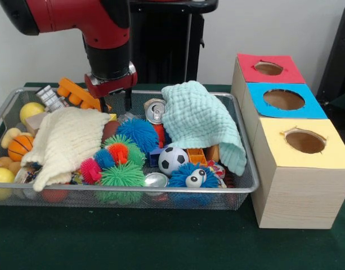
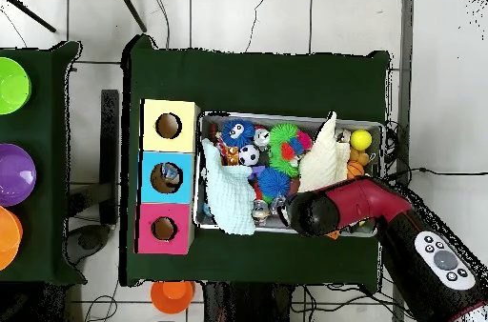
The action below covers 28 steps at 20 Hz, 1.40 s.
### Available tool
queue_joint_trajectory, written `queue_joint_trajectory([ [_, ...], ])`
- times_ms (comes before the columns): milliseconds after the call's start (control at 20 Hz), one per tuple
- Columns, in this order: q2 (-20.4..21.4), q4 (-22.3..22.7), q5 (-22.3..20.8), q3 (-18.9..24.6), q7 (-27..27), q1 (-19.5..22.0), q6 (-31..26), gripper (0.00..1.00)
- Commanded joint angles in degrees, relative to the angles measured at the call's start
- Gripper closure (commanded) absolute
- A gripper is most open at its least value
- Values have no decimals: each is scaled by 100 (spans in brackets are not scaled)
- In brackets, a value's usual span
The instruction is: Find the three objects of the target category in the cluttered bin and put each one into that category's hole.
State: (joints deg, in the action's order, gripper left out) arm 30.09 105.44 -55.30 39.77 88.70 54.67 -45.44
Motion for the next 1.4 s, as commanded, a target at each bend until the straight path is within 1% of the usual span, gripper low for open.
queue_joint_trajectory([
  [50,-339,-269,-517,108,-1254,-62,557,0],
  [150,-375,-303,-477,160,-1116,-154,620,0],
  [250,-428,-256,-405,221,-1077,-137,709,0],
  [350,-487,-200,-300,279,-1136,-43,748,0],
  [550,-671,-62,-130,344,-1111,5,798,0],
  [700,-760,-34,-49,351,-1207,80,725,0],
  [850,-822,-81,-90,238,-1205,20,587,0],
  [1000,-904,-127,-98,230,-1198,-14,591,0],
  [1150,-931,-93,-84,312,-1176,32,727,0],
  [1200,-958,-48,-97,367,-1145,87,875,0],
  [1400,-1015,-11,-97,431,-1139,150,960,0],
])
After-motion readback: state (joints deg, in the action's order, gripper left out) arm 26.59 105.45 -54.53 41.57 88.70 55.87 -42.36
